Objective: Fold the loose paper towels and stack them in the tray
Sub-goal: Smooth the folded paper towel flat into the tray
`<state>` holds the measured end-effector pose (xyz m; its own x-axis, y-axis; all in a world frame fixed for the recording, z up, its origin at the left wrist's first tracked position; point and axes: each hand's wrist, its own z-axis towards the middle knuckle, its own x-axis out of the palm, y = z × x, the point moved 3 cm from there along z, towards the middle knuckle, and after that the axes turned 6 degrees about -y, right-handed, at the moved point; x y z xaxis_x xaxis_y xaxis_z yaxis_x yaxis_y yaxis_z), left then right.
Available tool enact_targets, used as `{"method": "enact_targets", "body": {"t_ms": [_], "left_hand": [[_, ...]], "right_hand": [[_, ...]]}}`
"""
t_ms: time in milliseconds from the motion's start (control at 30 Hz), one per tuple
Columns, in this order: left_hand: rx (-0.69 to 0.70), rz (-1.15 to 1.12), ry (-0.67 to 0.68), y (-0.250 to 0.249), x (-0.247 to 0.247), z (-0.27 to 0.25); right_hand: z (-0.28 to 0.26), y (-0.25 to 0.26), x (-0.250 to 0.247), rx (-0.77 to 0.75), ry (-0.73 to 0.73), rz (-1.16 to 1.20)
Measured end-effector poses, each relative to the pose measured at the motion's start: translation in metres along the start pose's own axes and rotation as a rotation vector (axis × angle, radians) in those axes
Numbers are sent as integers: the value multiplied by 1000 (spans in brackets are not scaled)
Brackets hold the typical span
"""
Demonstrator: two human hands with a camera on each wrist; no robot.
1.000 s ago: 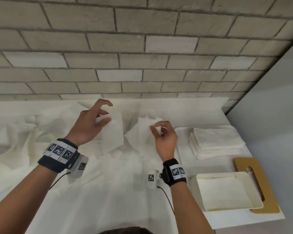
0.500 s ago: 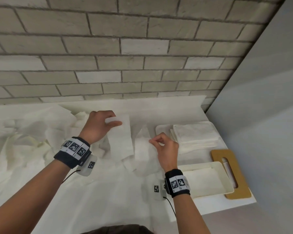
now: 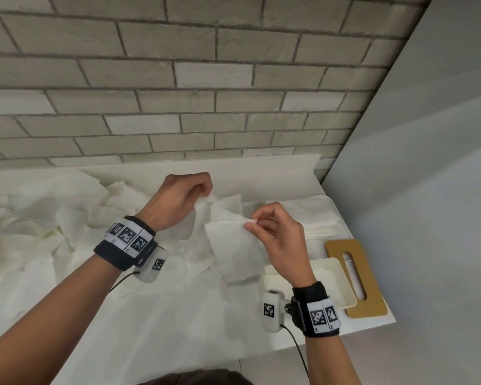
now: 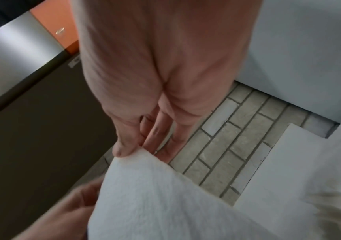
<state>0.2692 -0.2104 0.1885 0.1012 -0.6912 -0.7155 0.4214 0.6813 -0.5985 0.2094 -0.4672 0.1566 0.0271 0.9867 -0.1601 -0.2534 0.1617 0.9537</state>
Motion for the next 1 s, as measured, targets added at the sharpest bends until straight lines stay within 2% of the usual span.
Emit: {"method": "enact_targets", "body": {"t_ms": [100, 333, 400, 500, 567, 600, 667, 733, 800, 867, 900, 1000], "left_hand": [[-153, 11, 9, 5, 3, -2], [-338, -239, 299, -23, 40, -20], [-368, -407, 358, -38, 52, -26], [-443, -747, 438, -60, 80, -40], [-460, -773, 422, -71, 99, -44], [-424, -734, 388, -75, 109, -44], [-396, -738, 294, -83, 123, -46], [-431, -795, 246, -90, 130, -48], [-506, -860, 225, -97, 134, -51], [-649, -913, 253, -103, 137, -55], [-672, -926, 271, -106, 138, -57], [-531, -770, 268, -105, 140, -61]], "right_hand": [[-3, 6, -12, 37, -11, 130], [-16, 30, -39, 18, 74, 232], [-19, 34, -50, 24, 38, 244], [-22, 31, -63, -18, -133, 157], [-25, 26, -68, -49, -259, 45], [-27, 23, -70, -60, -303, -6], [-31, 15, -74, -84, -333, -139], [-34, 1, -80, -75, -307, -288], [-37, -12, -85, -12, -283, -371], [-40, -20, -88, 33, -300, -413], [-41, -22, -88, 44, -311, -435], [-44, -25, -89, 88, -280, -427]]}}
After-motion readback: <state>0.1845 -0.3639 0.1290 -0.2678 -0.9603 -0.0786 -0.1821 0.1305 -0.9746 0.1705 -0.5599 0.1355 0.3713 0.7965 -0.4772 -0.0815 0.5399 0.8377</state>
